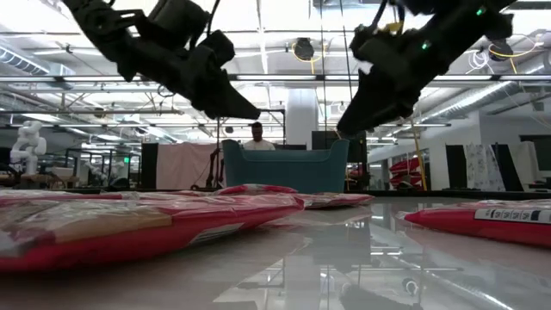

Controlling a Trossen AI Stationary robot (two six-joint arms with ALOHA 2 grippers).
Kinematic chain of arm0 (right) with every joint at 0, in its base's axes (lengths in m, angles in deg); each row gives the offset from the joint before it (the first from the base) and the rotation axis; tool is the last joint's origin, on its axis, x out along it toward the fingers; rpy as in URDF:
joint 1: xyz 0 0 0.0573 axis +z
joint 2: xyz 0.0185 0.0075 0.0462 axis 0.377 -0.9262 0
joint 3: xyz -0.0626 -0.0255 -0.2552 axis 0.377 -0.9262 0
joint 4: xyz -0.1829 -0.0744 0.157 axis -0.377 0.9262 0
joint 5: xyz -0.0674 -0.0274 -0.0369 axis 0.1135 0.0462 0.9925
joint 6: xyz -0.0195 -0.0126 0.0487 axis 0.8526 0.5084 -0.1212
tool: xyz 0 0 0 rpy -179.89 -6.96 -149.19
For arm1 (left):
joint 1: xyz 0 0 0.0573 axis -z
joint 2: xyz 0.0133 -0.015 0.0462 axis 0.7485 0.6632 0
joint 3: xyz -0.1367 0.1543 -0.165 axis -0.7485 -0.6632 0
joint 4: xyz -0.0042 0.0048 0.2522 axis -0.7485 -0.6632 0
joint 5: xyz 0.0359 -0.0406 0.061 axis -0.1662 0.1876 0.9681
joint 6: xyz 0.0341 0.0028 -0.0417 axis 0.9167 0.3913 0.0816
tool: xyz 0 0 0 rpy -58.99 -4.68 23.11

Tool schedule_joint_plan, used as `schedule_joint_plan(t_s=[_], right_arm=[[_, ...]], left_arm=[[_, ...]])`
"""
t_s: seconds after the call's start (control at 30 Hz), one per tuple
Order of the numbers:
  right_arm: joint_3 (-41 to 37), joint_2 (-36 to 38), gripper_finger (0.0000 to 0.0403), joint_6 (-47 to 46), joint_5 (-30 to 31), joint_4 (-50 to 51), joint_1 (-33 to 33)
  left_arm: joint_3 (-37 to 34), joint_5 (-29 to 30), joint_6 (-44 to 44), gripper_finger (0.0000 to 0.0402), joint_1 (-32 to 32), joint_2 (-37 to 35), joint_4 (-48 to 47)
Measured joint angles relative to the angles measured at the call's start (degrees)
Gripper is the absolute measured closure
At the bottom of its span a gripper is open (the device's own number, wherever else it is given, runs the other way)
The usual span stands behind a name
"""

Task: Sort popcorn bags into baskets
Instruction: Put the red popcorn bag into the green bin

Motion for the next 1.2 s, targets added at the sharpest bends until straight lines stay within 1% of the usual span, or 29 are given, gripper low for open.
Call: schedule_joint_plan(t_s=[0.1,0.23,0.33,0.43,0.57,0.67,0.8,0.93,1.0,1.07,1.2], right_arm=[[-0.1,-1.4,0.0243,-2.5,1.5,0.7,-2.7],[-0.9,-5.4,0.0243,-4.6,1.4,0.2,-7.0],[-1.4,-8.8,0.0243,-4.9,-0.6,-1.2,-9.8],[-1.9,-11.6,0.0243,-5.2,-4.5,-2.0,-11.2],[-1.8,-13.3,0.0243,-8.0,-9.1,-2.3,-11.4],[-1.7,-13.2,0.0243,-11.0,-13.2,-2.2,-10.1],[-1.9,-10.9,0.0243,-14.4,-20.9,-0.4,-7.8],[-2.0,-7.1,0.0243,-17.8,-23.6,2.2,-5.1],[-2.0,-4.5,0.0243,-19.0,-23.7,2.9,-3.8],[-2.0,-2.5,0.0243,-18.9,-22.2,2.7,-3.0],[-1.9,0.0,0.0243,-15.0,-13.1,1.6,-3.5]], left_arm=[[-1.6,2.1,-0.3,0.0346,2.5,0.0,2.1],[-2.2,4.5,-0.4,0.0346,5.2,0.0,3.1],[-2.4,5.7,-0.3,0.0346,6.8,0.3,2.4],[-2.4,6.1,-0.2,0.0346,7.8,0.3,2.8],[-2.4,6.5,-0.1,0.0346,8.6,0.3,2.3],[-2.4,6.5,0.0,0.0346,8.7,0.3,2.1],[-2.4,6.5,0.4,0.0346,8.7,0.3,2.0],[-2.4,6.5,0.9,0.0346,8.7,0.3,1.9],[-2.4,6.5,0.9,0.0346,8.7,0.3,1.9],[-2.4,6.5,0.8,0.0346,8.7,0.3,1.5],[-2.4,6.5,0.8,0.0346,8.7,0.3,1.1]])
